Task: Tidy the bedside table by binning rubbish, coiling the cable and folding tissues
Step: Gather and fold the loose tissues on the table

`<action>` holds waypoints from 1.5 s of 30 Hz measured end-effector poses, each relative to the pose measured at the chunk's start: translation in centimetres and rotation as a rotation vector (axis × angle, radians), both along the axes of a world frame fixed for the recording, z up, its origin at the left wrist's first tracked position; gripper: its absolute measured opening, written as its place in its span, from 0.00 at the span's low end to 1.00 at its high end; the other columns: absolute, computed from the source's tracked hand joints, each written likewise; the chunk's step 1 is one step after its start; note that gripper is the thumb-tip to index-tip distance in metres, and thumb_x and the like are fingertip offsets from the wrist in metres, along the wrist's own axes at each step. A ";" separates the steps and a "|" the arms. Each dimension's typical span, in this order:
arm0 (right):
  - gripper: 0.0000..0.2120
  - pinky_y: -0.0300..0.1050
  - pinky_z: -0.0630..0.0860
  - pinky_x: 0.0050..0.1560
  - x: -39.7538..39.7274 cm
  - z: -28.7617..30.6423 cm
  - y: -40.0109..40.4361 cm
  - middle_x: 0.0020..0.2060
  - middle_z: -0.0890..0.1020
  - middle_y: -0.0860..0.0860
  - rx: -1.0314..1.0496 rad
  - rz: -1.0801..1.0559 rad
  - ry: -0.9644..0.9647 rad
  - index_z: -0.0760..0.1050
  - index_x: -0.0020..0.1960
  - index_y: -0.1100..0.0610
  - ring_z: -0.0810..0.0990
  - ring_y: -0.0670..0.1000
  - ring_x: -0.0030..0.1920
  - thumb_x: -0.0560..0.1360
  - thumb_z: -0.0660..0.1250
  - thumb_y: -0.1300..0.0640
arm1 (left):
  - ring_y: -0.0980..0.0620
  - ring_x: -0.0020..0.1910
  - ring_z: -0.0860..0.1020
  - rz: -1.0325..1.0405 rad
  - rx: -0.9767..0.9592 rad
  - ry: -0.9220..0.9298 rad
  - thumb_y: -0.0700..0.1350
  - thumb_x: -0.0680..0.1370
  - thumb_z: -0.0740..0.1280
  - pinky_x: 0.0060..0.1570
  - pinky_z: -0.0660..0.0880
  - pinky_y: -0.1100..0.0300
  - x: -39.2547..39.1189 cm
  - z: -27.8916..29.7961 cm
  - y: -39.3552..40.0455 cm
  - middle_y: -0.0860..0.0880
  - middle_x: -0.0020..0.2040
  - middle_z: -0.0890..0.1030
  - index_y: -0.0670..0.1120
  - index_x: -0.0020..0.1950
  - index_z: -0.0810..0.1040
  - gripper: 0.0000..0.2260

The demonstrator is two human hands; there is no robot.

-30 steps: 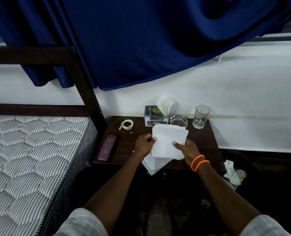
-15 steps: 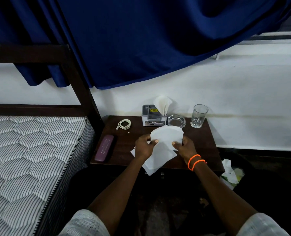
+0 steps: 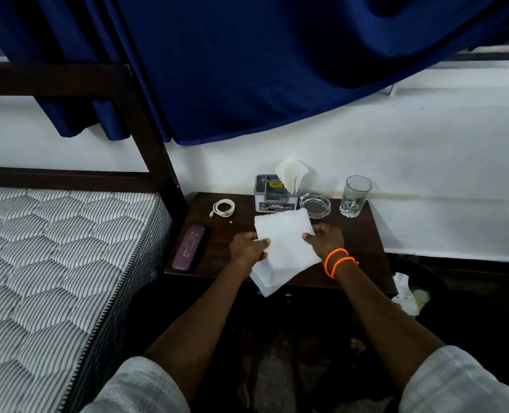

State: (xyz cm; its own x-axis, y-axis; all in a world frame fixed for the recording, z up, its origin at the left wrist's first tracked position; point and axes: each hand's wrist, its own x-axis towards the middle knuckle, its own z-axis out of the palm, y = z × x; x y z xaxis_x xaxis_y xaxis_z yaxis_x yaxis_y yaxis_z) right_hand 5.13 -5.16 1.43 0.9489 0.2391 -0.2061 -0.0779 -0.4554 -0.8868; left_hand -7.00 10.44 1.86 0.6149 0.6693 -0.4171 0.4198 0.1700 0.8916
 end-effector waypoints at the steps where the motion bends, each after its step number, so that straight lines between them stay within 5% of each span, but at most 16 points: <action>1: 0.12 0.49 0.78 0.56 -0.1 -0.1 0.2 0.51 0.85 0.61 -0.049 0.018 0.017 0.82 0.52 0.64 0.79 0.52 0.46 0.71 0.76 0.63 | 0.52 0.29 0.77 0.013 -0.045 0.021 0.35 0.75 0.75 0.23 0.77 0.65 -0.4 -0.4 -0.1 0.42 0.43 0.81 0.38 0.48 0.81 0.05; 5: 0.10 0.40 0.71 0.48 -1.3 -1.0 0.9 0.50 0.86 0.59 -0.148 0.070 0.047 0.83 0.51 0.62 0.78 0.50 0.45 0.70 0.76 0.63 | 0.53 0.21 0.77 0.024 -0.079 0.094 0.30 0.73 0.75 0.19 0.74 0.65 -2.5 -2.0 -0.4 0.43 0.34 0.78 0.41 0.35 0.76 0.12; 11: 0.10 0.37 0.70 0.47 -1.8 -1.6 2.0 0.49 0.86 0.58 -0.191 0.075 0.063 0.83 0.51 0.60 0.79 0.50 0.44 0.70 0.76 0.61 | 0.59 0.16 0.75 0.033 -0.006 0.124 0.30 0.73 0.74 0.20 0.74 0.66 -3.6 -3.0 -0.2 0.43 0.30 0.78 0.42 0.35 0.76 0.12; 17: 0.09 0.42 0.75 0.53 -1.3 -1.8 2.8 0.48 0.86 0.58 -0.219 0.104 0.031 0.84 0.50 0.60 0.83 0.57 0.52 0.70 0.76 0.61 | 0.48 0.32 0.81 0.031 0.107 0.191 0.34 0.73 0.76 0.50 0.84 0.53 -3.3 -3.5 0.7 0.36 0.44 0.87 0.46 0.35 0.79 0.11; 25: 0.07 0.44 0.77 0.54 -1.1 -2.2 2.8 0.48 0.86 0.57 -0.275 0.056 -0.031 0.83 0.48 0.58 0.84 0.57 0.52 0.71 0.76 0.58 | 0.43 0.45 0.86 0.045 0.137 0.214 0.36 0.71 0.77 0.55 0.83 0.49 -2.3 -3.6 1.3 0.36 0.46 0.87 0.46 0.36 0.79 0.09; 33: 0.32 0.53 0.75 0.64 -0.9 -2.1 3.5 0.63 0.78 0.60 -0.478 0.179 -0.048 0.73 0.66 0.62 0.77 0.62 0.64 0.68 0.78 0.49 | 0.44 0.48 0.87 0.043 0.133 0.234 0.38 0.72 0.77 0.55 0.83 0.51 -2.4 -3.4 1.1 0.39 0.47 0.88 0.39 0.51 0.85 0.09; 39: 0.30 0.46 0.75 0.52 -0.6 -1.7 4.7 0.59 0.81 0.60 -0.356 0.132 0.166 0.77 0.61 0.63 0.80 0.60 0.59 0.64 0.82 0.53 | 0.50 0.33 0.84 0.041 0.161 0.255 0.38 0.72 0.76 0.48 0.84 0.57 -2.4 -3.5 1.0 0.41 0.43 0.88 0.41 0.50 0.86 0.07; 41: 0.29 0.43 0.72 0.50 -0.3 -1.8 4.9 0.57 0.82 0.59 -0.324 0.139 0.189 0.78 0.60 0.62 0.81 0.59 0.57 0.64 0.82 0.55 | 0.49 0.35 0.85 0.038 0.166 0.256 0.38 0.72 0.76 0.48 0.84 0.57 -2.4 -3.6 1.1 0.41 0.42 0.88 0.41 0.50 0.86 0.07; 45: 0.10 0.41 0.69 0.44 -0.2 -2.1 4.6 0.41 0.82 0.55 -0.309 0.208 0.076 0.77 0.38 0.56 0.78 0.54 0.43 0.67 0.79 0.57 | 0.45 0.40 0.87 0.045 0.164 0.244 0.38 0.73 0.76 0.50 0.84 0.54 -2.4 -3.8 1.0 0.40 0.43 0.88 0.40 0.50 0.85 0.07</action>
